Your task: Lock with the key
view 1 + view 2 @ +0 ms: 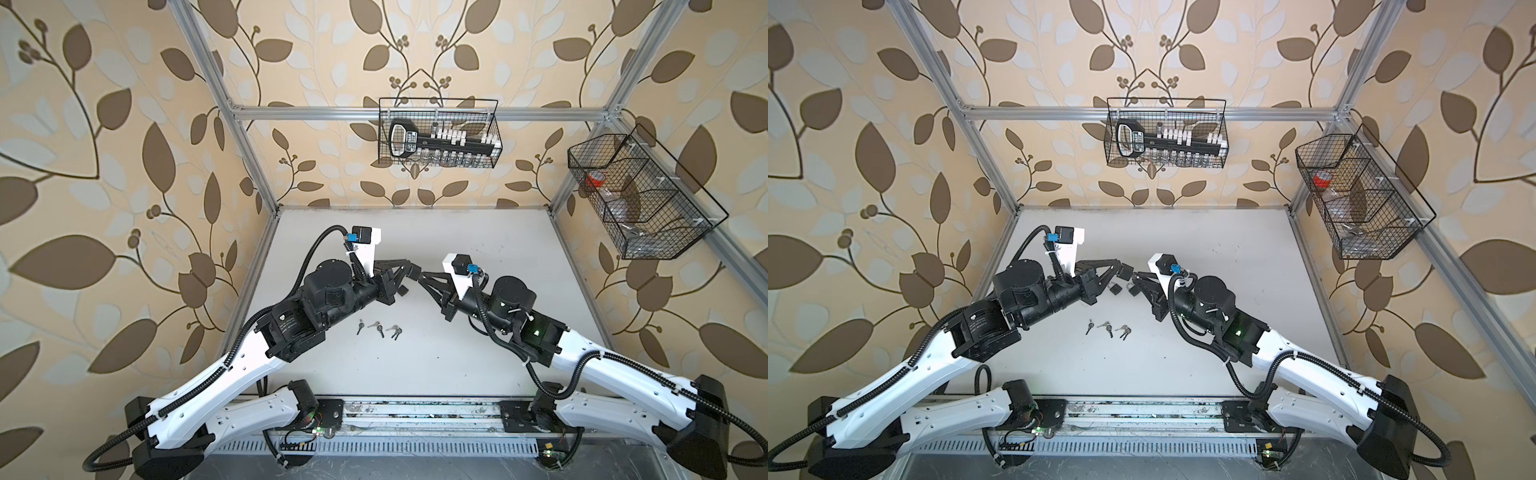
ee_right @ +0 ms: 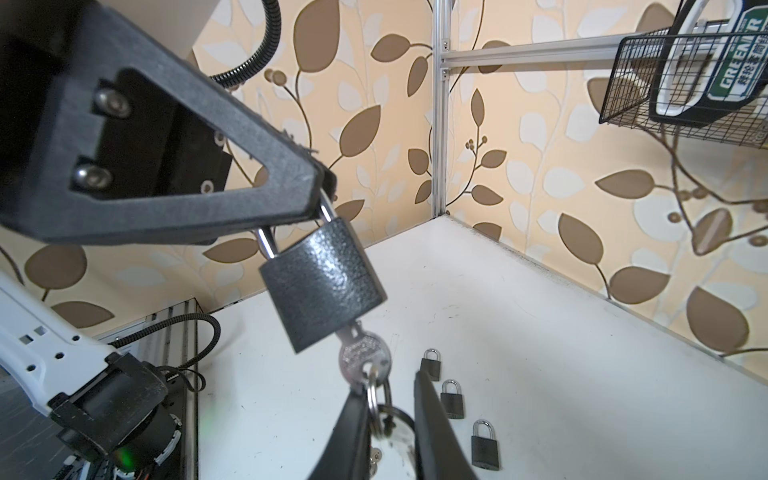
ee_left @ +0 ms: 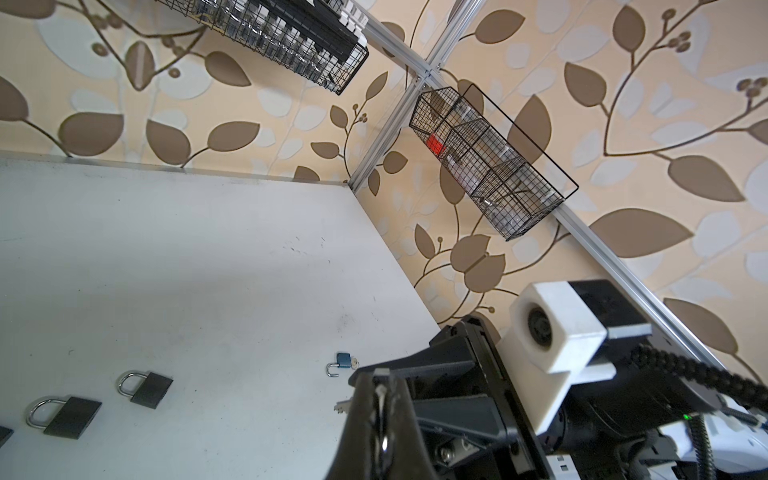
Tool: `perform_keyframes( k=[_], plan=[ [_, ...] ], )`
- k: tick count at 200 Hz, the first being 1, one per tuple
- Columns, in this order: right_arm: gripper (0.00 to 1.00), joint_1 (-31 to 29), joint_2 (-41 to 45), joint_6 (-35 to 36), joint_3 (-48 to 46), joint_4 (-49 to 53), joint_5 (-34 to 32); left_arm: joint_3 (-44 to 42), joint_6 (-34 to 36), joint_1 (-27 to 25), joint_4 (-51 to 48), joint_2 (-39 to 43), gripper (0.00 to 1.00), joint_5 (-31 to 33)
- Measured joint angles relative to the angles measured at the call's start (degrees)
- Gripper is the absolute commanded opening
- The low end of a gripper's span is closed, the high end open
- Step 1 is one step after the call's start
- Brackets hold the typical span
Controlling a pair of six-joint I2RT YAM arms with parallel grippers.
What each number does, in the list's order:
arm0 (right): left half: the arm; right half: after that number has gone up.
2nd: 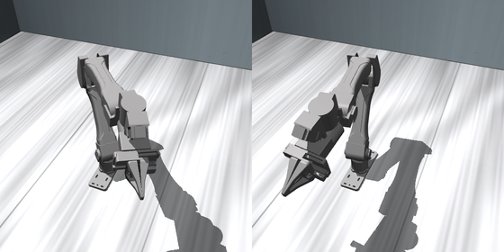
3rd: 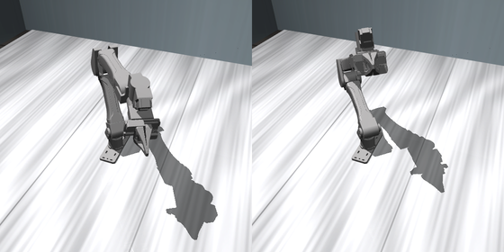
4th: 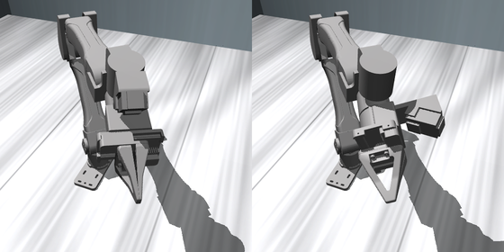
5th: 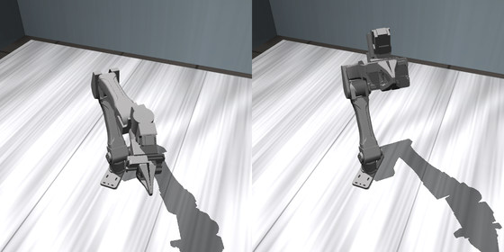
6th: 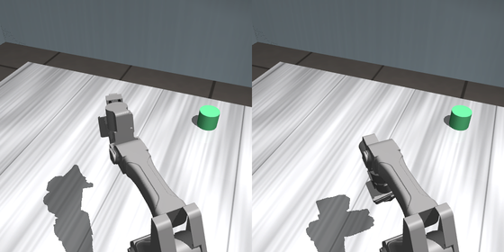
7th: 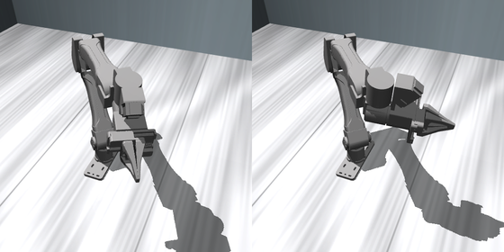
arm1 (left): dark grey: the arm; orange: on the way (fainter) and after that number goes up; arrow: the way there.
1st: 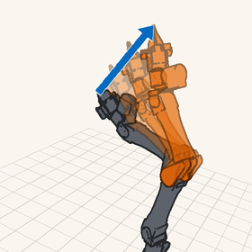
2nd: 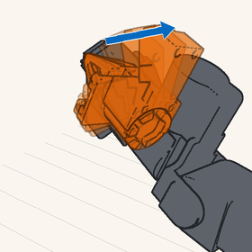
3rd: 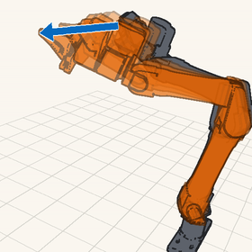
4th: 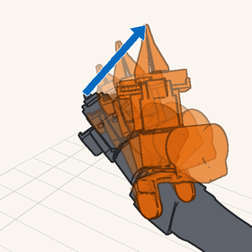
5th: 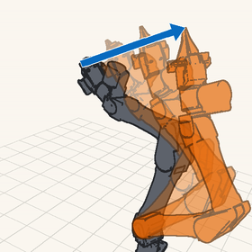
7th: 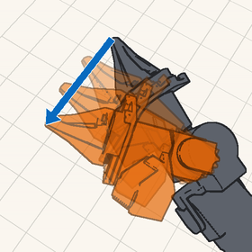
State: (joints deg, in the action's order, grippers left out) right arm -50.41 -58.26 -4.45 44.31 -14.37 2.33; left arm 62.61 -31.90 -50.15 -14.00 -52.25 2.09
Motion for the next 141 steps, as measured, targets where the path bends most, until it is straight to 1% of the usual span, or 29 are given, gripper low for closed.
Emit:
perform_keyframes(
  k=[65,130,141],
  plan=[
    [0.00,-0.4,0.1,-0.4,0.0,0.4,0.2,0.0,0.0,0.0,0.0,0.0,0.00,0.1],
    [0.00,-0.6,1.8,-3.1,-1.1,1.2,-3.0,0.0,-0.1,0.3,0.0,0.1,0.00,0.0],
    [0.00,-0.5,2.1,-3.5,-1.5,1.7,-4.3,0.0,-0.1,0.3,0.0,0.3,0.00,0.0]
  ],
)
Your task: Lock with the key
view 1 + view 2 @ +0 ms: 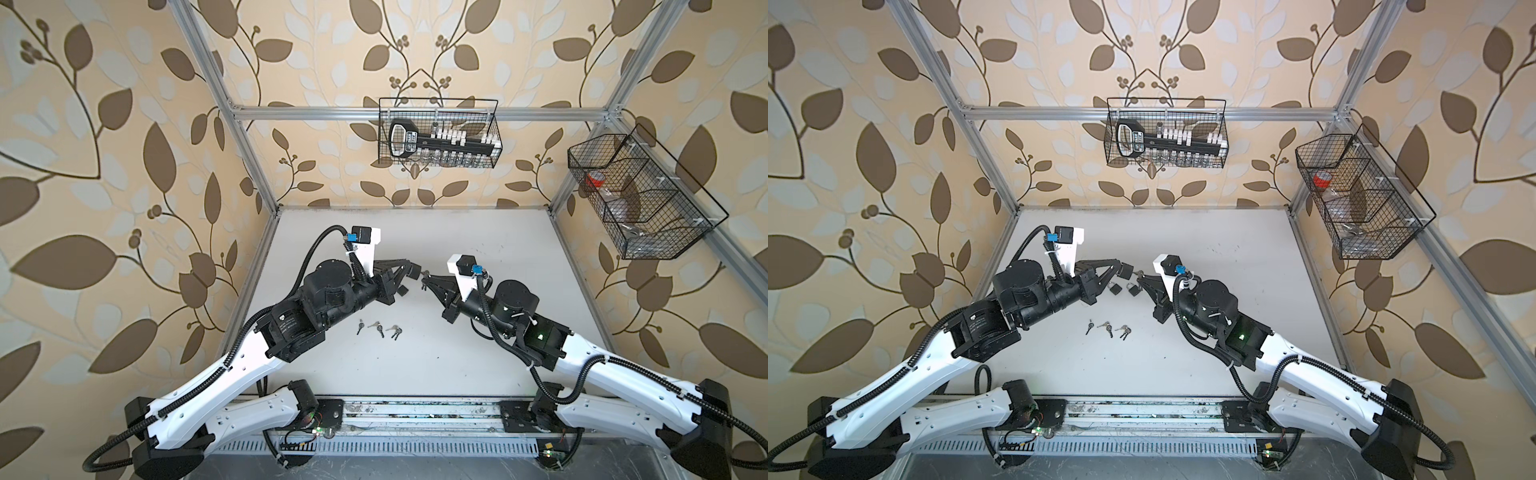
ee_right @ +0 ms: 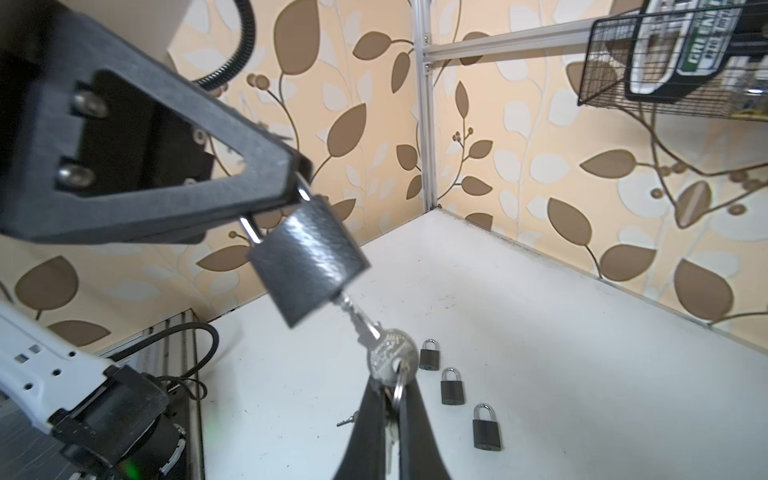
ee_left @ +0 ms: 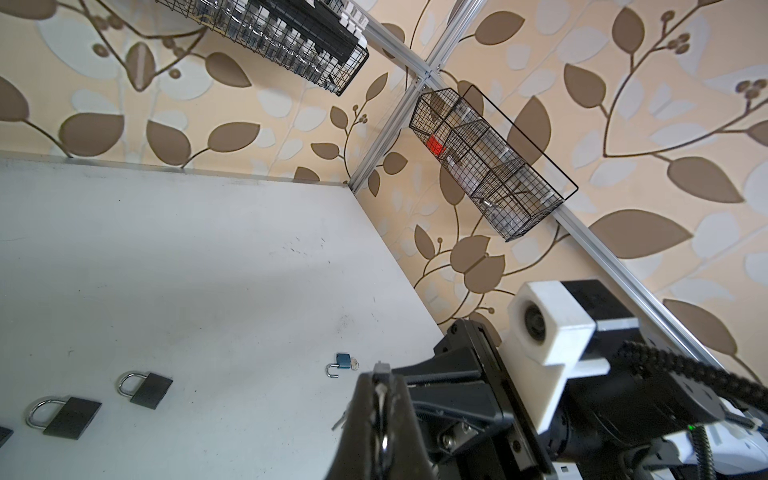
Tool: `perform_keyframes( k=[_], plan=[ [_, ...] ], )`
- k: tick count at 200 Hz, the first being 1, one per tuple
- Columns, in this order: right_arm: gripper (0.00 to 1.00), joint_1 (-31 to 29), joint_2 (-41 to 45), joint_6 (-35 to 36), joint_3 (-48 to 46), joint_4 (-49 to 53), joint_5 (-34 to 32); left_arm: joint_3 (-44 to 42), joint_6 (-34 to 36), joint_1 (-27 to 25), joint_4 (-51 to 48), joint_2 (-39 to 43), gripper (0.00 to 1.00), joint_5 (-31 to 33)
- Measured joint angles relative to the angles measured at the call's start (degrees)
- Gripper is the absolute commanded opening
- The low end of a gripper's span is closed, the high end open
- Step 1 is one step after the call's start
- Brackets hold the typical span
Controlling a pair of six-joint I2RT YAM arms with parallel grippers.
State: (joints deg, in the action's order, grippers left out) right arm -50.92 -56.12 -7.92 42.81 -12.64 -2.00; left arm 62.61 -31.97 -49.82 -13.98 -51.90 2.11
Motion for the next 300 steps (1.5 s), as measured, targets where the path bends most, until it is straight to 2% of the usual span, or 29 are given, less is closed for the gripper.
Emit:
perform_keyframes(
  k=[37,82,132,151,183,215,249,300],
  plan=[
    [0.00,0.6,0.9,-1.1,-2.6,3.2,-3.5,0.0,0.0,0.0,-0.7,1.6,0.00,0.0],
    [0.00,0.6,1.9,-2.9,-3.9,9.6,-3.7,-1.4,0.1,0.0,-5.3,1.7,0.00,0.3],
    [0.00,0.6,-5.5,-6.7,-4.1,18.8,5.4,-5.0,-1.2,0.7,-11.6,-0.7,0.00,2.6],
    [0.00,0.6,-9.1,-7.9,-4.9,20.3,9.6,-8.0,-3.0,3.8,-11.5,-1.9,0.00,0.0],
    [0.00,0.6,-15.5,-9.2,-5.2,20.6,16.6,-13.7,-6.5,12.3,-10.8,-2.2,0.00,-5.3],
    [0.00,0.6,-21.8,-9.4,-5.2,20.4,22.3,-14.1,-7.4,13.6,-10.7,-2.2,0.00,-7.7],
    [0.00,0.7,-26.3,-9.6,-5.1,20.2,23.6,-14.1,-7.5,13.6,-10.7,-2.1,0.00,-9.2],
    [0.03,2.8,-29.2,-10.3,-3.3,20.2,20.5,-14.1,-7.5,13.6,-10.7,-2.1,0.00,-9.4]
  ],
)
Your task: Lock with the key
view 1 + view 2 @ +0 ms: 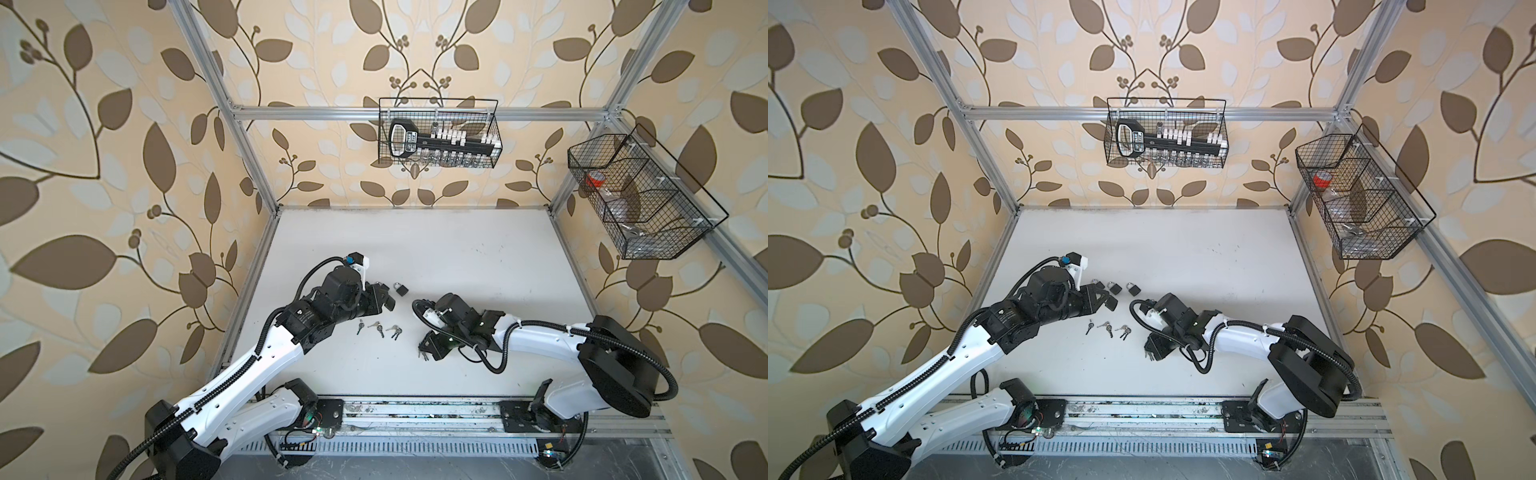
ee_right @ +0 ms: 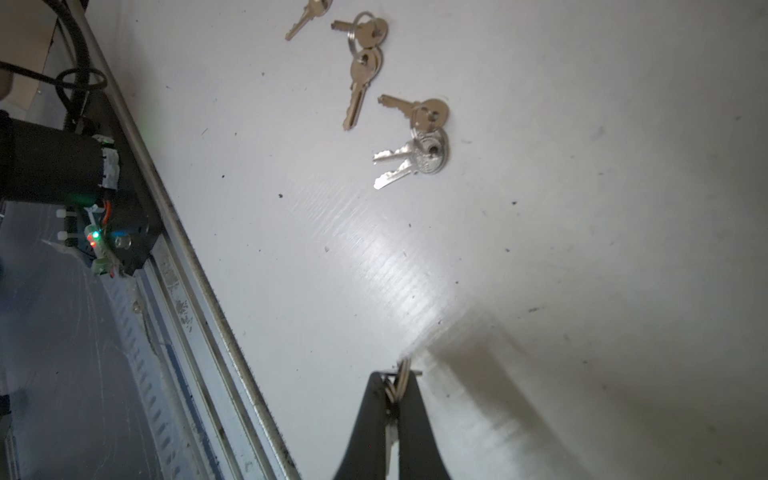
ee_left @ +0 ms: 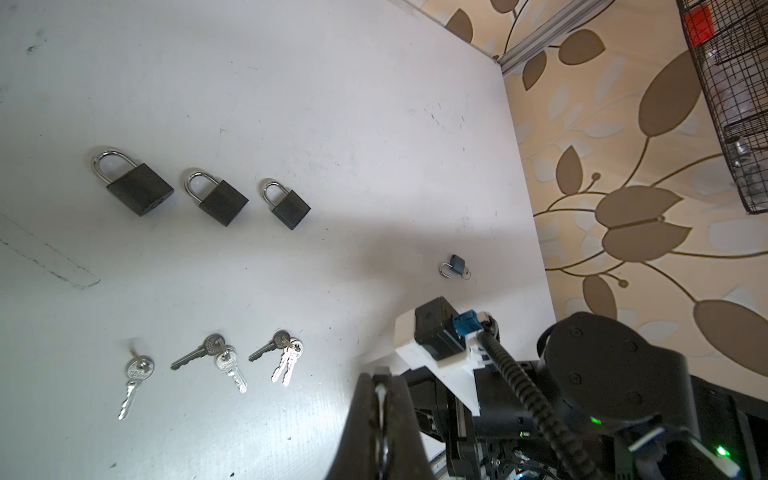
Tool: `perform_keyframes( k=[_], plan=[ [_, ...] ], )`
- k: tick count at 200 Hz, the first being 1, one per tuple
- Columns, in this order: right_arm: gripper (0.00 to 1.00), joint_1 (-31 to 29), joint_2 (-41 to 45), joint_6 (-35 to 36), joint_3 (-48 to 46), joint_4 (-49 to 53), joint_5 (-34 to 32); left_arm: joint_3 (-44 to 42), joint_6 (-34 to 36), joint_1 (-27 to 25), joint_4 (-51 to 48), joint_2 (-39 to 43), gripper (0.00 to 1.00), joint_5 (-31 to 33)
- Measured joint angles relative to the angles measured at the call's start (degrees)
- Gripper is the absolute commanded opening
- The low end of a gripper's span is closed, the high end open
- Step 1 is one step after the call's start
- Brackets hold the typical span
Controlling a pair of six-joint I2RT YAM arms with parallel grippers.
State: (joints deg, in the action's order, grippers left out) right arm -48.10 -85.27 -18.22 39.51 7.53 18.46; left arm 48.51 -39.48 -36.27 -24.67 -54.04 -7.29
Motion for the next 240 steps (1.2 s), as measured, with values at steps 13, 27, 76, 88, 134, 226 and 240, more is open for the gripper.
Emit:
perform_keyframes(
  k=[13,27,76,88,134,226,240],
  plan=[
    [0.03,0.7,-0.8,0.0,0.7,0.0,-0.8,0.0,0.0,0.0,0.0,0.0,0.00,0.0],
    [0.03,1.2,-1.8,0.1,1.5,-0.2,-1.4,0.0,0.0,0.0,0.0,0.0,0.00,0.0],
    [0.08,3.1,-5.3,0.5,3.8,-1.2,-1.8,0.0,0.0,0.0,0.0,0.9,0.00,0.0],
    [0.08,3.5,-6.3,0.8,4.7,-1.3,-1.8,0.0,0.0,0.0,0.0,1.3,0.00,0.0],
    [0.10,3.7,-10.1,1.7,8.4,-1.8,-1.7,0.0,0.0,0.0,0.0,2.5,0.00,0.0],
    [0.22,3.9,-12.1,2.3,9.7,-2.1,-1.8,0.0,0.1,0.0,-0.1,2.6,0.00,0.0],
    [0.23,3.9,-12.1,2.3,9.7,-2.1,-1.9,0.0,0.1,0.0,-0.1,2.6,0.00,0.0]
  ],
)
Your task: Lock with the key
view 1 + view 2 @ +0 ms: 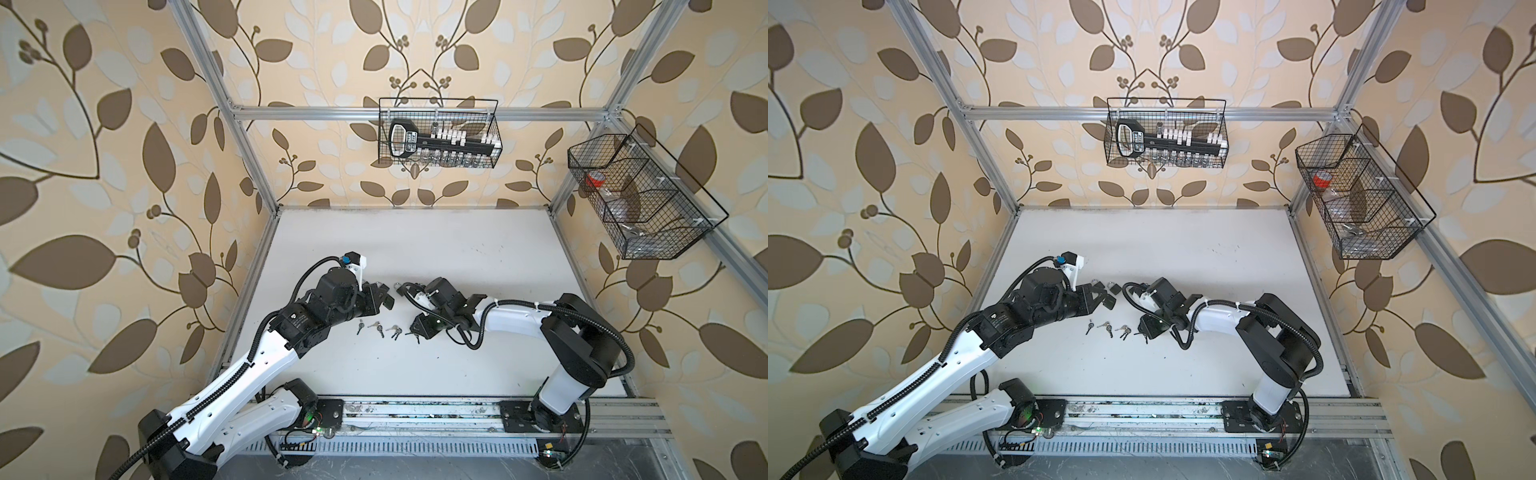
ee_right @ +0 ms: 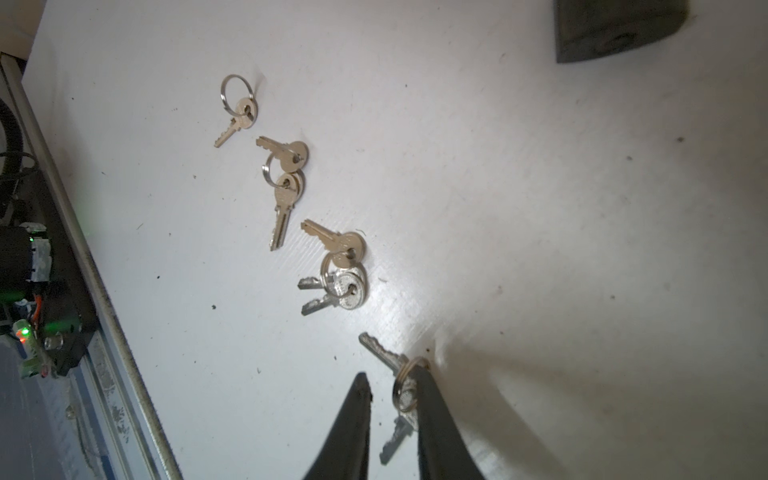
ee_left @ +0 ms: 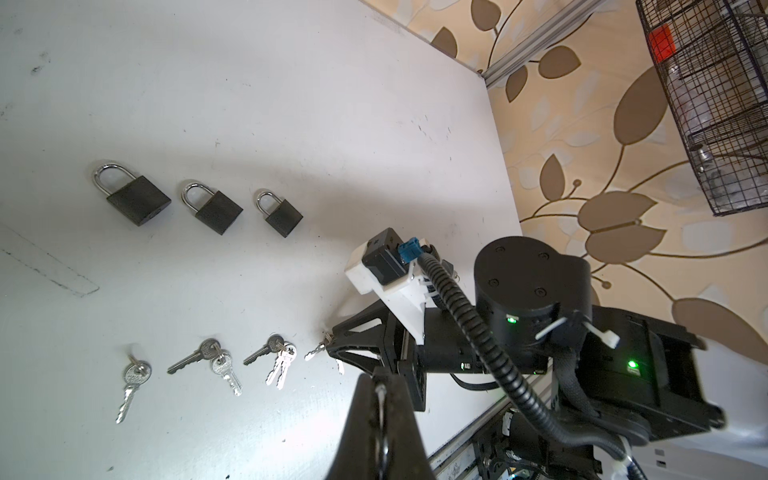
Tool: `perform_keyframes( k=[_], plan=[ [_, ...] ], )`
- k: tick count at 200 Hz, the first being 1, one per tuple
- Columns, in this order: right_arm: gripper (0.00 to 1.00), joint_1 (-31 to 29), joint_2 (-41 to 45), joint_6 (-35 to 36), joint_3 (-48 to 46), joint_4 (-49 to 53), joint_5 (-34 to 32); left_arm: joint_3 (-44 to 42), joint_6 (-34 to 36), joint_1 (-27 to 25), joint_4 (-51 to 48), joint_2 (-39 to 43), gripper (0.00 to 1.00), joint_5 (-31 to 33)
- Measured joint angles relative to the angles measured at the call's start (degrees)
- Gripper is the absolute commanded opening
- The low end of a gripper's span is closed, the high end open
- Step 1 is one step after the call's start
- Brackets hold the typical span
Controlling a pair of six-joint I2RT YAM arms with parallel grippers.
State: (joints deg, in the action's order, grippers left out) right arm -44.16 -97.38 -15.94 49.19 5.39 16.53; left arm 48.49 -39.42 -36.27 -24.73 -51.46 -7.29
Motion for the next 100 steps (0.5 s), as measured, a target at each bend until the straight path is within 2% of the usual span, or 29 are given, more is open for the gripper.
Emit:
perform_keyframes(
  k=[52,66,100],
  plan=[
    [0.36,0.0,3.1,0.7,-0.3,0.6,-3.7,-0.8,-0.1,0.8,0.2,0.5,0.00,-0.1],
    [0.39,0.0,7.9,0.9,-1.6,0.4,-6.1,-1.6,-0.2,1.3,0.9,0.8,0.00,-0.7],
    [0.43,-1.0,25.8,3.4,-7.3,-2.3,-10.6,-3.8,-0.2,1.9,6.2,0.9,0.00,-6.1]
  ],
)
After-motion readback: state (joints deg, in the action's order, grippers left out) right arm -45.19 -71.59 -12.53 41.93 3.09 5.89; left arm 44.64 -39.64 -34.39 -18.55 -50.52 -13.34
